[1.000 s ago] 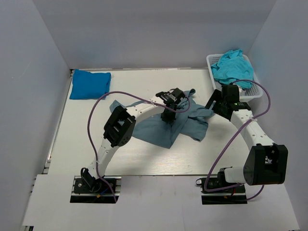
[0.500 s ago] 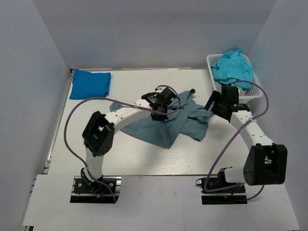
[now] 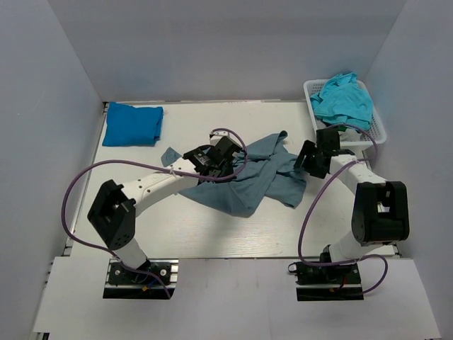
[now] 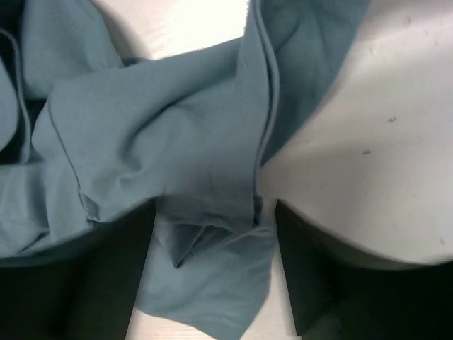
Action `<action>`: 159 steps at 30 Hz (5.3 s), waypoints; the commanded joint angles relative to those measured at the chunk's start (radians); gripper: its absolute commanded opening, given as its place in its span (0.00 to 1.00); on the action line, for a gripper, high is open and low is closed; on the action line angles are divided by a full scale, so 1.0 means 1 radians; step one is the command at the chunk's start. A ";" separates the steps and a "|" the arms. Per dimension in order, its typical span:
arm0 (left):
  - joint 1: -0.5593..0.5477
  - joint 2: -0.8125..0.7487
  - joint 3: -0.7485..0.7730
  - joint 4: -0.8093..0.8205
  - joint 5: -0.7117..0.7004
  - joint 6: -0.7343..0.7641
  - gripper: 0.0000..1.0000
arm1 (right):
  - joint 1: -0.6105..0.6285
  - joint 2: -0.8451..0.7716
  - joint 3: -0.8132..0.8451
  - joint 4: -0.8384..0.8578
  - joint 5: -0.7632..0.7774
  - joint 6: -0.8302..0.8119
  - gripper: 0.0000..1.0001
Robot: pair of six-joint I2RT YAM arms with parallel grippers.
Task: Fold and stack the t-shirts
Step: Flatten out the tshirt
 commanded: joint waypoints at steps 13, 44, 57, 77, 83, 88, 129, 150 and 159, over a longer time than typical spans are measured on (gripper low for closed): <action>0.002 -0.158 0.043 -0.025 -0.217 -0.014 0.00 | 0.002 -0.195 0.110 -0.001 -0.001 -0.030 0.00; 0.011 -0.654 0.695 0.091 -0.036 0.506 0.00 | -0.005 -0.546 1.133 -0.081 -0.035 -0.524 0.00; 0.020 -0.741 0.801 0.097 0.210 0.464 0.00 | -0.005 -0.660 1.182 0.125 -0.092 -0.588 0.00; 0.080 -0.373 0.097 0.576 -1.028 0.603 0.00 | 0.005 -0.237 0.457 0.448 -0.482 -0.432 0.00; 0.341 0.016 0.241 0.225 -0.749 0.286 0.00 | 0.059 0.084 0.491 0.399 -0.474 -0.400 0.00; 0.468 0.292 0.349 0.288 -0.506 0.342 0.40 | 0.113 0.475 0.805 0.183 -0.302 -0.455 0.04; 0.569 0.009 -0.182 0.166 0.190 0.253 0.99 | -0.117 0.039 0.048 0.072 -0.134 0.044 0.67; 0.569 0.086 -0.174 0.197 0.200 0.253 0.99 | -0.113 0.127 0.039 0.048 -0.142 -0.047 0.04; 0.569 0.104 -0.183 0.197 0.190 0.253 0.99 | 0.046 0.064 0.162 -0.050 -0.130 -0.107 0.00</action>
